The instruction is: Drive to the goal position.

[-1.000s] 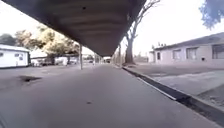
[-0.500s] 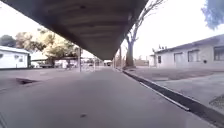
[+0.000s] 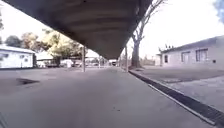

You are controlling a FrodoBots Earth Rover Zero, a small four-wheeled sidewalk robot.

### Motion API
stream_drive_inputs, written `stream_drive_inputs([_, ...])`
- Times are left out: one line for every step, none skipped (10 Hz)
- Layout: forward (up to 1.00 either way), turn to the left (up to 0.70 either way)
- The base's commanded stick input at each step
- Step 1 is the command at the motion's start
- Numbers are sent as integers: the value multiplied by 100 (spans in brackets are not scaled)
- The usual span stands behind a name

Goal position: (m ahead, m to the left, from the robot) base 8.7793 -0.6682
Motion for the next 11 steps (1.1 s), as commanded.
stream_drive_inputs([70, 0])
stream_drive_inputs([70, 0])
stream_drive_inputs([70, 0])
stream_drive_inputs([70, 0])
stream_drive_inputs([70, 0])
stream_drive_inputs([70, 0])
stream_drive_inputs([70, 0])
stream_drive_inputs([70, 0])
stream_drive_inputs([70, 0])
stream_drive_inputs([70, 0])
stream_drive_inputs([70, 0])
